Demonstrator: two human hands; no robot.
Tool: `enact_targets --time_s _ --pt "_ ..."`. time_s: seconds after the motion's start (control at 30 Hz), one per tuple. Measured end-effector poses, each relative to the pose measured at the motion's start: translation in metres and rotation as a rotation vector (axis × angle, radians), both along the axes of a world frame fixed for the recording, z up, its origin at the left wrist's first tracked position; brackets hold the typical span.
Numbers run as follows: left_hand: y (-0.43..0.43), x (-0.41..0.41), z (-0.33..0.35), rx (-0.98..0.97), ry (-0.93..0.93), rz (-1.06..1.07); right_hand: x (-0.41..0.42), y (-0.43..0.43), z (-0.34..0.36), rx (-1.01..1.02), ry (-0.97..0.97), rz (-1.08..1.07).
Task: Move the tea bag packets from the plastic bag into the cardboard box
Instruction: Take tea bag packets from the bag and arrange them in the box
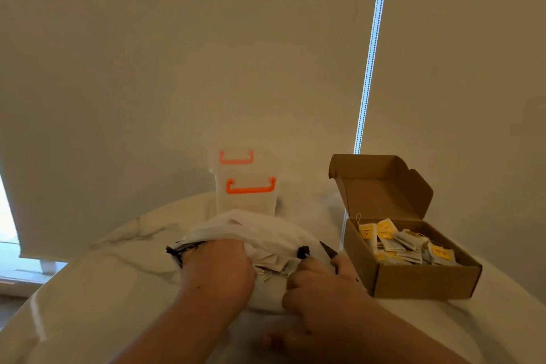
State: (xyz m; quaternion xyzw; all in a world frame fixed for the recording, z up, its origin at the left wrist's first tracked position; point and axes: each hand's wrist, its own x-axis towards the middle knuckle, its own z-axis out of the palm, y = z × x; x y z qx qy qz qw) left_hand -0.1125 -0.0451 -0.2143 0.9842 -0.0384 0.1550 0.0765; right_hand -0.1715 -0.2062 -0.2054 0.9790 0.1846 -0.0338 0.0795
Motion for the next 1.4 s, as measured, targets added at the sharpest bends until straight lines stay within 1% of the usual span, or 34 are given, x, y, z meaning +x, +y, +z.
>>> enact_targets --time_s 0.03,0.13,0.2,0.27,0.37,0.4,0.47,0.53,0.67,0.73,0.8,0.9,1.0,1.03,1.07,1.13,1.17,1.27,1.4 --pt "0.001 0.0 0.0 -0.056 0.008 0.005 0.001 0.0 -0.001 -0.005 -0.006 0.013" --pt "0.003 0.001 -0.002 -0.319 0.065 -0.007 0.002 0.002 -0.003 0.007 0.01 0.021" --pt "0.001 0.001 -0.004 -0.384 0.076 -0.025 0.002 0.003 -0.005 0.023 0.019 0.023" --pt "0.001 0.003 -0.007 -0.346 0.073 -0.016 0.001 0.003 -0.006 0.034 0.028 0.013" --pt "0.002 0.006 -0.007 -0.118 0.031 -0.013 0.0 0.004 -0.006 0.049 0.013 0.014" --pt "0.003 0.007 -0.007 -0.079 0.01 -0.011 -0.001 0.004 -0.005 0.052 0.01 0.017" --pt "0.007 0.009 -0.008 -0.077 -0.041 -0.013 -0.004 0.004 -0.002 0.036 0.019 0.014" --pt "0.01 0.008 -0.008 -0.053 -0.055 -0.024 -0.005 0.003 -0.002 0.011 0.01 0.054" --pt "0.011 0.012 -0.013 0.131 0.044 -0.008 -0.007 0.003 -0.004 -0.007 -0.016 0.086" --pt "0.012 0.015 -0.015 0.153 0.097 0.008 -0.006 0.003 -0.005 0.019 -0.039 0.1" --pt "0.015 0.018 -0.015 0.135 0.118 0.019 -0.006 0.003 -0.007 0.049 -0.057 0.102" --pt "0.017 0.017 -0.011 0.046 0.107 -0.007 -0.007 0.002 -0.004 0.029 -0.042 0.097" --pt "0.017 0.008 -0.001 -0.079 0.054 -0.063 -0.005 0.004 0.005 0.117 -0.066 0.059" --pt "0.019 0.006 0.002 -0.143 0.051 -0.087 -0.003 0.004 0.006 0.139 -0.062 0.038" --pt "0.02 0.004 0.002 -0.247 0.075 -0.116 -0.003 0.002 0.007 0.179 -0.052 0.027" --pt "0.026 0.002 0.003 -0.516 0.143 -0.196 -0.007 0.0 0.01 0.347 -0.057 -0.026" --pt "0.028 0.002 0.001 -0.606 0.169 -0.221 -0.007 -0.001 0.011 0.442 -0.084 -0.045" --pt "0.03 -0.001 -0.001 -0.684 0.24 -0.256 -0.003 -0.006 0.0 0.659 -0.148 -0.094" --pt "0.026 -0.002 -0.001 -0.811 0.381 -0.379 0.005 -0.011 -0.014 0.81 -0.126 -0.164"
